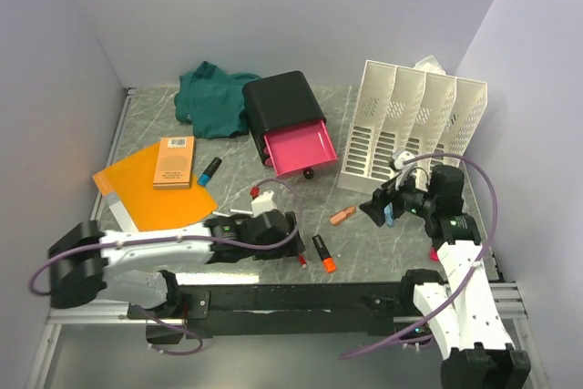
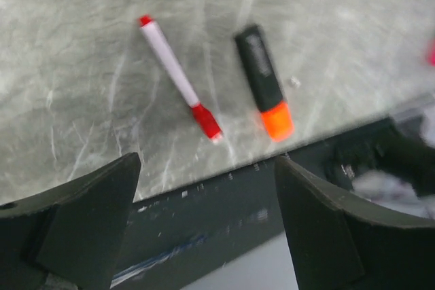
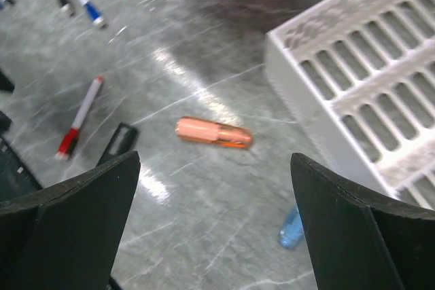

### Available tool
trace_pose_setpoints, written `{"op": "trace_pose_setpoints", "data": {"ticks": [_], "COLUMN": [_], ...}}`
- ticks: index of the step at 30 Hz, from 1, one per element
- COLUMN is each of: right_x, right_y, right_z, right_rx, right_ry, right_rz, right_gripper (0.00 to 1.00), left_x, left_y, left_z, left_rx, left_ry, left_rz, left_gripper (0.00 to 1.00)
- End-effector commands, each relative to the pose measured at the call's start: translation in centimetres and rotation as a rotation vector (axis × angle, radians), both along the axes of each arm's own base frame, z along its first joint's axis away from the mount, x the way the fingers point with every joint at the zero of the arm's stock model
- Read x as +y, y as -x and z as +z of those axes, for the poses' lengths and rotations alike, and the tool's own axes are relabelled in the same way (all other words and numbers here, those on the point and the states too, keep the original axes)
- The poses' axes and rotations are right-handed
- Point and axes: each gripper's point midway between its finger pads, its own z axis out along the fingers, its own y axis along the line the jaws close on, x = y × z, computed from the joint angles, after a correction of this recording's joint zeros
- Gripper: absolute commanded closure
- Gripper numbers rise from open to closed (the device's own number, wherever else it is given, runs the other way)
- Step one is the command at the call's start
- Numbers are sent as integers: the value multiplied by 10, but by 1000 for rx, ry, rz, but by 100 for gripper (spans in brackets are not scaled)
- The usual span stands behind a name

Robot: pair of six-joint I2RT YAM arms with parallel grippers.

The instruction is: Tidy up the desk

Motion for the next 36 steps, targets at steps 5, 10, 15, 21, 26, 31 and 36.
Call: {"op": "trace_pose_setpoints", "data": {"ticks": [5,10,15,21,26,31,36], "right_x": [-24,-26,-27,-28,-28,-28,-29], "right_y": [-21,-22,-22,-22,-21,-20,-20], "right_z": [17,14,17,18,20,23,24], "right_rx": [-57,-28,-43,-47,-57,-67,-74], "right_ry": [-4,-3,-3,-5,-5,-7,-6], "right_rz": [-119,-127,-132,-135,-136,-137,-142], "right_gripper": [0,0,0,0,0,0,0], "left_x": [-13,-22,-25,-22,-22,-15,-4], "left_y": [-27,-29,-28,-25,-22,-21,-20], "left_z": [-24,-37,-54,-74,-86,-91,-84], "left_rx": [35,59,79,97,101,91,57], "left_ry": [-163,-212,-289,-357,-407,-478,-526], "left_rz": [356,383,381,366,330,274,207], "left_gripper": [25,37,39,46,53,72,88]}}
